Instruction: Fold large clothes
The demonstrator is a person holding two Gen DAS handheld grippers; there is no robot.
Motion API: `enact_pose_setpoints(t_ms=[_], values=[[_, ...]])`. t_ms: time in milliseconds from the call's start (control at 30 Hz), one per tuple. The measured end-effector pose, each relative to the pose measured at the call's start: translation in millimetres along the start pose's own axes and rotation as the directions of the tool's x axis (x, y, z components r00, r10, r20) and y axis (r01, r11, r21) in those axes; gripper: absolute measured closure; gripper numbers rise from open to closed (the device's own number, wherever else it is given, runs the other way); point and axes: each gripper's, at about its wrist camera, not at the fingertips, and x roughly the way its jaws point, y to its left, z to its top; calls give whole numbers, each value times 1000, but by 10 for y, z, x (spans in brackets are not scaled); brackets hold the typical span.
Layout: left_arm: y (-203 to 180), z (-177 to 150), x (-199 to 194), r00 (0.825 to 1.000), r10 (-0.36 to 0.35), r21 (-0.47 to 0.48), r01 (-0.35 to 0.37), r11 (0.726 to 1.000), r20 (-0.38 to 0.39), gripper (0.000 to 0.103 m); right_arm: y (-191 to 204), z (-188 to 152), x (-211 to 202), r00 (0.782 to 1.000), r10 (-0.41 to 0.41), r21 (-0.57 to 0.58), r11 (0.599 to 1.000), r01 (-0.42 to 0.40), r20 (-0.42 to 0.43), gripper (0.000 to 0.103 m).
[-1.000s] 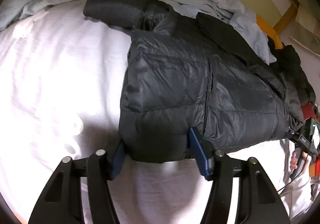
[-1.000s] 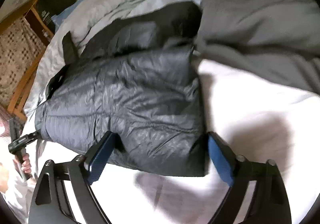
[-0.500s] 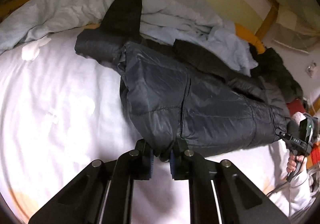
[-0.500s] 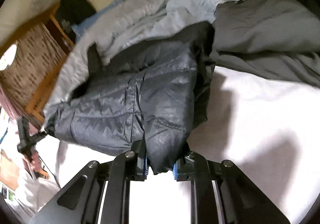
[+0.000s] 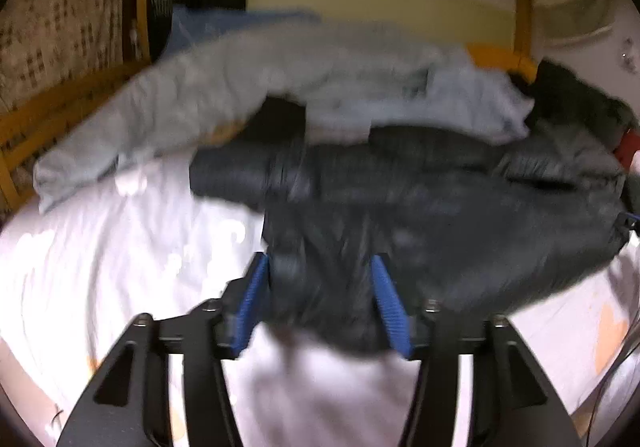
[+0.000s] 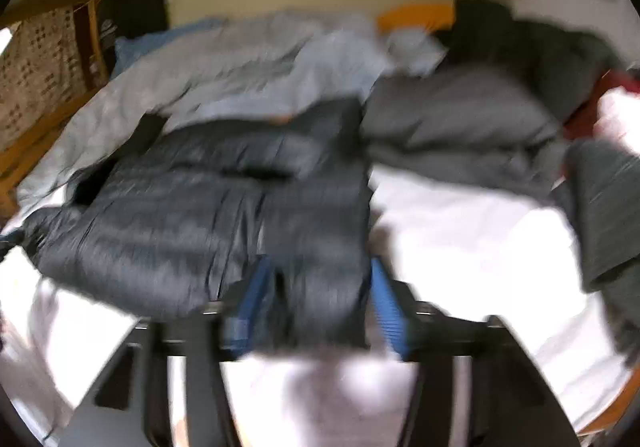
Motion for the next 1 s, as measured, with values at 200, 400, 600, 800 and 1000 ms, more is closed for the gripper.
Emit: enact_pose_setpoints(t_ms=[200,400,600,800,1000], values=[[-274,89,-155,985,-120,31,118,993,123,39,273,79,-329,981,59,-46,998,-51,186,13],[-867,404,333,976,-216,112,213,971,18,39,887,315,33,978,179,-149,975,-163,107,13],[-1189,597,725,964,-261,44,263,964,-44,39,1170,474,569,974,227,-86,970,-228,-15,13],[-1362,188,1055,945,-266,130,293,947,-191,40,1192,171,942,960,232,-101,963,-249,-157,13],[-1348,-22,1197,932,-261,76,288,955,-250,39,1309,26,1075,967,167,-176,964,-202,-192,13]])
